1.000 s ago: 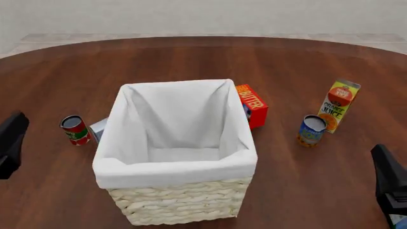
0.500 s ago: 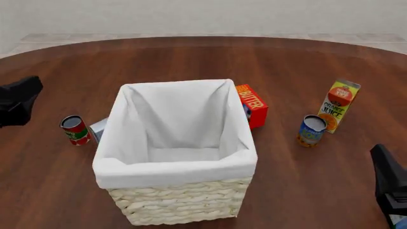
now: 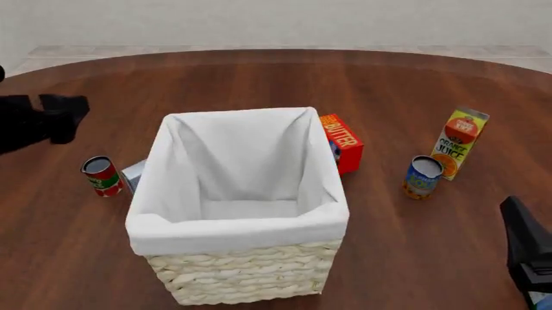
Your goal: Pick up the alphabet soup and the tomato sauce, and put them in the basket.
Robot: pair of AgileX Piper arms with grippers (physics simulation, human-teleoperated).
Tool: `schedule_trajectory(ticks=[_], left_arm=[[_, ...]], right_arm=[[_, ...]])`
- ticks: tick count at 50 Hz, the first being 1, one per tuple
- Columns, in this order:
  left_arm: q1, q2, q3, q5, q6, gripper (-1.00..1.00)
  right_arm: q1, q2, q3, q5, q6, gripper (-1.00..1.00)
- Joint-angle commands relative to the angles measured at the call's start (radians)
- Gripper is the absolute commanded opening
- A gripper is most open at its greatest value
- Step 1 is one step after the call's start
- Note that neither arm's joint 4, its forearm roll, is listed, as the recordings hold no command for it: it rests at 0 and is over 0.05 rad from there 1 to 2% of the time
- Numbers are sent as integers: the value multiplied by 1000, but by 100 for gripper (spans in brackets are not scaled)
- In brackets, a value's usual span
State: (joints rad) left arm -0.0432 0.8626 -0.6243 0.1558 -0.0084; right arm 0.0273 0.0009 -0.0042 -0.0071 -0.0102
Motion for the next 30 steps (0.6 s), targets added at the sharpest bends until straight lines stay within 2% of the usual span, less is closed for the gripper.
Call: schedule_trajectory(ticks=[1, 5, 14, 30], left_arm=[[28, 106, -56, 27, 15, 100], [33, 106, -72, 35, 6, 100], [54, 160, -104, 48, 46, 100], [109, 227, -94, 11, 73, 100]], right_arm=[[0, 0, 0, 3, 1, 100], [-4, 0, 0, 3, 2, 100], [-6, 1, 0, 0, 2, 100], [-7, 1, -1, 0, 2, 100]])
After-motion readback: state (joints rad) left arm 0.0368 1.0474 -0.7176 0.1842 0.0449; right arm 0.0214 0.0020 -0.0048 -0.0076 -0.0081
